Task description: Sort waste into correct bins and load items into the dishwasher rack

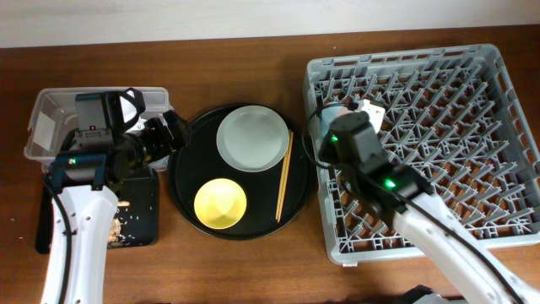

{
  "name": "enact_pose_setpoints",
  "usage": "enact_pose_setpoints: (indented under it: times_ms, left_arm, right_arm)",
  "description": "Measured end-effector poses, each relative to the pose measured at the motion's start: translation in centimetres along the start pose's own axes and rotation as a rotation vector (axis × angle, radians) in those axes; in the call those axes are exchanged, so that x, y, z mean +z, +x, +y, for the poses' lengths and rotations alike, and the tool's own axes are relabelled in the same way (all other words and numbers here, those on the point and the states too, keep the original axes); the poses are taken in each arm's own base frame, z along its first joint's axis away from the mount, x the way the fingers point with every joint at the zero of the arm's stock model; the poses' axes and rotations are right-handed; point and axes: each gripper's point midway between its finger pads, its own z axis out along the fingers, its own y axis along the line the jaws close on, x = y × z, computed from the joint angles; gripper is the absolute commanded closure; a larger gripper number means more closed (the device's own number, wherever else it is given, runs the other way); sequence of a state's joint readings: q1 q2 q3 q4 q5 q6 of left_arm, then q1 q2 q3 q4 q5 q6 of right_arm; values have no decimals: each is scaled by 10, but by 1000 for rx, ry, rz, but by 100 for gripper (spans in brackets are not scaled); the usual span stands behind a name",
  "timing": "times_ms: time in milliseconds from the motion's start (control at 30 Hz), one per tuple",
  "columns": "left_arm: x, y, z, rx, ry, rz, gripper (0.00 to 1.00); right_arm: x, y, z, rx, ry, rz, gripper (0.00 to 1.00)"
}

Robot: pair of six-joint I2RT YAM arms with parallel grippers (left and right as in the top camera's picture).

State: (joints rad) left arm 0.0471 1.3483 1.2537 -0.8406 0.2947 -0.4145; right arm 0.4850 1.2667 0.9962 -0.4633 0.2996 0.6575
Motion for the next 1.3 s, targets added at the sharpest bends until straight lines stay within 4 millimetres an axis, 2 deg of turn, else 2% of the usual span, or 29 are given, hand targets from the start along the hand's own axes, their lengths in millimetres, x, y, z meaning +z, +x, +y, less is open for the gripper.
enact_pose_setpoints:
  times_ms: [100,167,233,400,467,567,700,800,933,1067,1300]
  left_arm:
    - [0,0,0,0,0,0,1]
    - [0,0,0,0,0,0,1]
    - [0,0,0,0,0,0,1]
    - [0,0,0,0,0,0,1]
    - [0,0,0,0,0,0,1]
    - [0,0,0,0,0,0,1]
    - [0,0,0,0,0,0,1]
    - [0,0,0,0,0,0,1]
    - [0,0,0,0,0,0,1]
    - [0,0,0,0,0,0,1]
    - [0,0,0,0,0,0,1]
  right_arm:
    - [-32,-7,3,-88,-67,-18,95]
    - [-49,-5,-2,-171,-79,-12,89]
    - [-59,3,-10,-231,-68,16,96]
    - [-73,32,-35,-355,-22,138,96]
    - [-74,39,-29,-456,-71,167,96]
    - [-79,54,-10,-610,-229,217,96]
    - [-89,67,11,-697,-469,268,96]
    - [-99,66,19,-697,-648,271,96]
    - [-107,55,19,-696,-796,224,96]
    - [-94,49,11,-655,-931,228,96]
    - [-33,61,-13,-447,-1082,340,96]
